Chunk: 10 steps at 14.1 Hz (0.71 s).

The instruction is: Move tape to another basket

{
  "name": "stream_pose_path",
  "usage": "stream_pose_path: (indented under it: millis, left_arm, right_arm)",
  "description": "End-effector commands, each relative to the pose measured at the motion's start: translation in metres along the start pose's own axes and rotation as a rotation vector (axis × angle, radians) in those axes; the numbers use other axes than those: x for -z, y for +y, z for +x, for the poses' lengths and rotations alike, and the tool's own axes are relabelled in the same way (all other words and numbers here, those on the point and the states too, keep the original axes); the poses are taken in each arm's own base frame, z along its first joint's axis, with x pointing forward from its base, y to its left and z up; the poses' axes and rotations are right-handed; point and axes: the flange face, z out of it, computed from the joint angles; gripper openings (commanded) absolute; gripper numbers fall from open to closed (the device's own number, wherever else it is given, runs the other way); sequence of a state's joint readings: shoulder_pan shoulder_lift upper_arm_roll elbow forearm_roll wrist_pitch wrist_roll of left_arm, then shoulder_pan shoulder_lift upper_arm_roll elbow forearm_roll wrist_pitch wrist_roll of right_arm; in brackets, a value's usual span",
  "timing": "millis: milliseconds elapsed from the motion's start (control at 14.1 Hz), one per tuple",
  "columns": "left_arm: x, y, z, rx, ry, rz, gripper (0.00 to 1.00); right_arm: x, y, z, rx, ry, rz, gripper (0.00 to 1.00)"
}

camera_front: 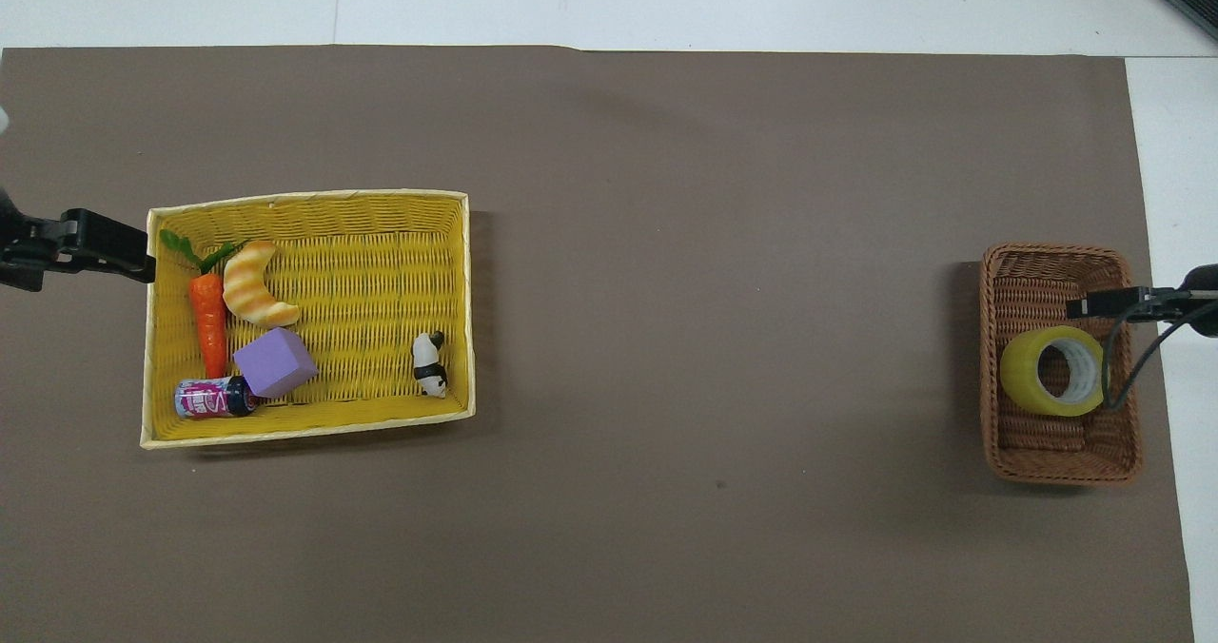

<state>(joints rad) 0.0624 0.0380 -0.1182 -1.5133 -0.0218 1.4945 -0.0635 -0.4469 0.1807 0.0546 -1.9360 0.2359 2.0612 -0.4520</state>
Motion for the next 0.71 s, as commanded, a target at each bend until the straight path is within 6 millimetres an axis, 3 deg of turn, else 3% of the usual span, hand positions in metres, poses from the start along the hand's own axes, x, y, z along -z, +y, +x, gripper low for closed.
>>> stream_pose_path:
  millis: [0,354,638]
  left_arm:
    - [0.001,-0.004,-0.007,-0.003,0.012,-0.007,1.0]
    - [0.001,-0.004,-0.007,-0.003,0.012,-0.007,1.0]
    - [0.001,-0.002,-0.007,-0.006,0.012,-0.007,1.0]
  right_arm:
    - [0.018,-0.038,0.016,-0.054,-0.009,-0.048,1.0]
    - [0.048,-0.131,0.017,-0.179,-0.039,-0.079,1.0]
    - [0.055,-0.214,0.003,-0.228,-0.051,-0.156,1.0]
